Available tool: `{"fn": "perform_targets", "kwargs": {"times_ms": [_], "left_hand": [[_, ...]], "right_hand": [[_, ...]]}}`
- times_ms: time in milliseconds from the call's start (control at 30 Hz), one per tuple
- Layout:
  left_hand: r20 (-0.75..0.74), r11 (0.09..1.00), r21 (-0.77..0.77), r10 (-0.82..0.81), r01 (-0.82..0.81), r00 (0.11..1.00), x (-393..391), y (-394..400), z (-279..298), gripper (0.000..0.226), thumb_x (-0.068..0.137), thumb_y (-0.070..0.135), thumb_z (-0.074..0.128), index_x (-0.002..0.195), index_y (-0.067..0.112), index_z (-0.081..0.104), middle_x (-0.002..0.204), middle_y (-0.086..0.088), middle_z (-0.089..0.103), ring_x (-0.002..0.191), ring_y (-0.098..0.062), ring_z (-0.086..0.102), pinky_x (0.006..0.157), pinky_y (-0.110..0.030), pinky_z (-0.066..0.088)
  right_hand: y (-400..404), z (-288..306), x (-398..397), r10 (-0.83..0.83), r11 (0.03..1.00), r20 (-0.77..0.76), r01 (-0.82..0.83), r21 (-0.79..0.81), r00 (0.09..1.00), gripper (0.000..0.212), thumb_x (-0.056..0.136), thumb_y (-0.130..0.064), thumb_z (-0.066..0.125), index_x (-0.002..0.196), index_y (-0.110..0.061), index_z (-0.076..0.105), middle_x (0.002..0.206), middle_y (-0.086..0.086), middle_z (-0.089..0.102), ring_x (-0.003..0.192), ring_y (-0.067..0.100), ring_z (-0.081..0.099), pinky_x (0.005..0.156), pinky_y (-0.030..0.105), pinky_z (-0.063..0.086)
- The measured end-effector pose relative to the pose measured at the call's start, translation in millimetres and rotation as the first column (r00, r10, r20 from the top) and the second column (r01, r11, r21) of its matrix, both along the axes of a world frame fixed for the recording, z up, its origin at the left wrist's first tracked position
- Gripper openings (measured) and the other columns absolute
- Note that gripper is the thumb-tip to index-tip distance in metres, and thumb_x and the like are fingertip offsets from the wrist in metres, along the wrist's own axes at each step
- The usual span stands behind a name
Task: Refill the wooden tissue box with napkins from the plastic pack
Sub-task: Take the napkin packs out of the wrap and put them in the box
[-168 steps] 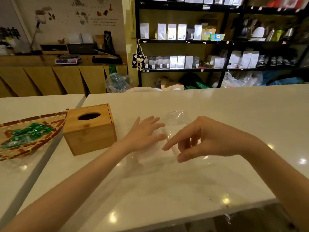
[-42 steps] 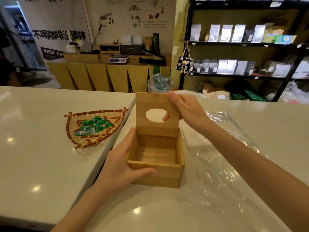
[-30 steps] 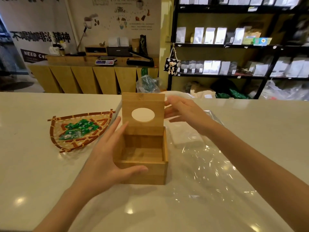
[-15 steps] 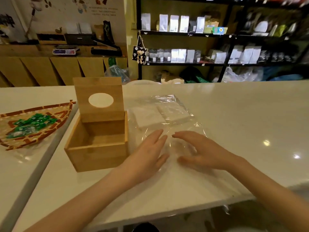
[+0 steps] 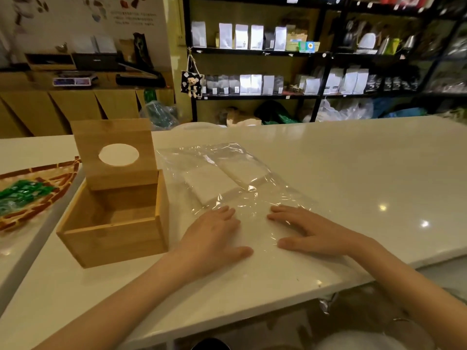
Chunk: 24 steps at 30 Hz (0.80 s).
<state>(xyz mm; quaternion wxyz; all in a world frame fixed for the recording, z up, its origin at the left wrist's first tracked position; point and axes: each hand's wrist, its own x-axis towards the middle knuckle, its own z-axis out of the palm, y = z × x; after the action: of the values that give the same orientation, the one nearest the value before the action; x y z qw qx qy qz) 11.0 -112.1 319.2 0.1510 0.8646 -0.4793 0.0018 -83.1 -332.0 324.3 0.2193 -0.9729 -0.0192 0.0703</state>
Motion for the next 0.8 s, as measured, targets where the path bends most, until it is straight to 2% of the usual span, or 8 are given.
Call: {"fn": "perform_targets", "kwargs": {"times_ms": [167,267,333,400,467,533,667,800], "left_hand": [[-0.054,0.987,-0.160,-0.021,0.012,0.998,-10,-16,-8,0.064,0.068,0.057,0.031,0.097,0.012,0.066,0.110,-0.003,0.064,0.115,-0.013,0.052,0.091,-0.034,0.047],[-0.002,0.960,-0.278,0.012,-0.012,1.000,-15,-19,-12,0.046,0.076,0.040,0.034,0.077,0.010,0.069,0.088,-0.004,0.072,0.091,-0.016,0.065,0.069,-0.036,0.056],[0.021,0.937,-0.349,0.045,-0.035,0.999,-17,-17,-13,0.040,0.081,0.035,0.040,0.072,0.010,0.070,0.076,-0.004,0.073,0.077,-0.017,0.068,0.060,-0.034,0.056],[0.059,0.910,-0.411,0.081,-0.049,0.995,-18,-15,-12,0.030,0.083,0.030,0.048,0.072,0.014,0.071,0.070,0.001,0.073,0.067,-0.018,0.069,0.055,-0.031,0.056],[0.150,0.890,-0.455,0.109,-0.029,0.983,-18,-14,-9,0.023,0.082,0.026,0.053,0.073,0.017,0.072,0.069,0.005,0.073,0.065,-0.014,0.069,0.061,-0.033,0.058],[0.289,0.872,-0.488,0.132,0.028,0.948,-18,-14,-7,0.018,0.080,0.023,0.058,0.073,0.018,0.073,0.074,0.005,0.075,0.069,-0.009,0.070,0.079,-0.035,0.056],[0.403,0.848,-0.519,0.133,0.106,0.906,-18,-15,-7,0.014,0.079,0.020,0.062,0.082,0.016,0.076,0.088,0.002,0.077,0.083,-0.009,0.072,0.091,-0.034,0.047],[0.380,0.825,-0.549,0.103,0.134,0.919,-16,-16,-11,0.018,0.081,0.024,0.060,0.086,0.015,0.076,0.095,0.001,0.076,0.090,-0.009,0.070,0.090,-0.032,0.050]], "right_hand": [[-18,6,-12,-0.083,0.990,0.006,0.082,0.114,0.996,0.058,0.079,-0.039,0.068,0.132,-0.037,0.044,0.144,-0.020,0.032,0.131,-0.008,0.026,0.111,0.020,0.019],[-9,9,-19,-0.206,0.964,0.295,0.142,0.225,0.933,0.033,0.078,-0.029,0.072,0.107,-0.040,0.061,0.120,-0.024,0.057,0.110,-0.016,0.049,0.098,0.019,0.036],[4,15,-24,-0.240,0.952,0.464,0.111,0.287,0.853,0.016,0.078,-0.023,0.070,0.091,-0.031,0.070,0.093,-0.019,0.070,0.093,-0.002,0.062,0.084,0.019,0.046],[18,22,-28,-0.194,0.949,0.461,0.046,0.313,0.866,0.011,0.080,-0.019,0.067,0.087,-0.024,0.074,0.087,-0.014,0.072,0.083,0.004,0.065,0.076,0.020,0.050],[30,23,-26,-0.028,0.976,0.306,-0.040,0.215,0.952,0.019,0.088,-0.022,0.059,0.103,-0.024,0.071,0.102,-0.014,0.072,0.095,0.002,0.063,0.086,0.020,0.048],[38,13,-14,0.133,0.989,0.176,-0.142,0.041,0.975,0.035,0.096,-0.025,0.044,0.130,-0.023,0.052,0.133,-0.013,0.053,0.122,-0.001,0.045,0.106,0.019,0.033],[53,-3,31,0.101,0.993,0.252,-0.112,0.030,0.962,0.054,0.093,-0.034,0.024,0.141,-0.010,0.034,0.151,0.006,0.031,0.139,0.008,0.023,0.116,0.019,0.014],[58,-7,73,0.126,0.972,0.283,-0.061,-0.229,0.951,0.086,0.072,-0.047,0.006,0.147,-0.006,0.014,0.157,0.013,0.006,0.146,0.023,0.002,0.118,0.025,-0.004]]}}
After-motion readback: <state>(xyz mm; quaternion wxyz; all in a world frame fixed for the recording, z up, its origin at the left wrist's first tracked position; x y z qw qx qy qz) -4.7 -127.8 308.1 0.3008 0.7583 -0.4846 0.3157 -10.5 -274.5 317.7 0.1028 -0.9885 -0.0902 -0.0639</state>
